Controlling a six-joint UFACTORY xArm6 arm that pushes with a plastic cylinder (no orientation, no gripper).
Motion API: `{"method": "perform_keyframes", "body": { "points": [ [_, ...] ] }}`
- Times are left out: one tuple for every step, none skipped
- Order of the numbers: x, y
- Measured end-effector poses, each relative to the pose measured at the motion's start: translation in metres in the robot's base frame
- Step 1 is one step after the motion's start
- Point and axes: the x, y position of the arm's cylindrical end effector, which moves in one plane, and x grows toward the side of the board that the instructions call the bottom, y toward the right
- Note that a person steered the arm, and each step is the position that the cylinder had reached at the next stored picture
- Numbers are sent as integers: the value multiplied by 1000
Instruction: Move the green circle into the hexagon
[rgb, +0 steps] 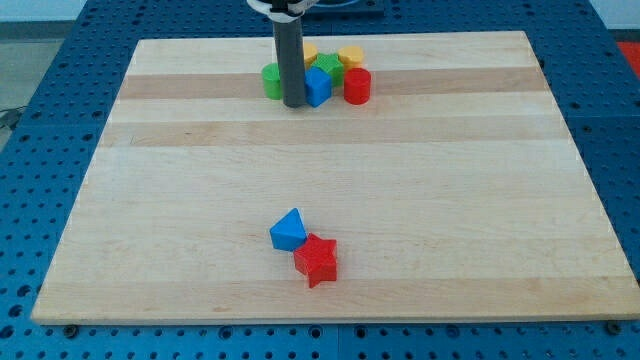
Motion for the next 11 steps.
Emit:
{"method": "perform_keyframes", "body": {
  "points": [
    [25, -43],
    [50, -89],
    [50, -89],
    [32, -98],
    [-12, -77],
    [-12, -51],
    [-12, -24],
    [-13, -17],
    [-14, -5],
    [-9, -25],
    [-3, -53]
  ]
}}
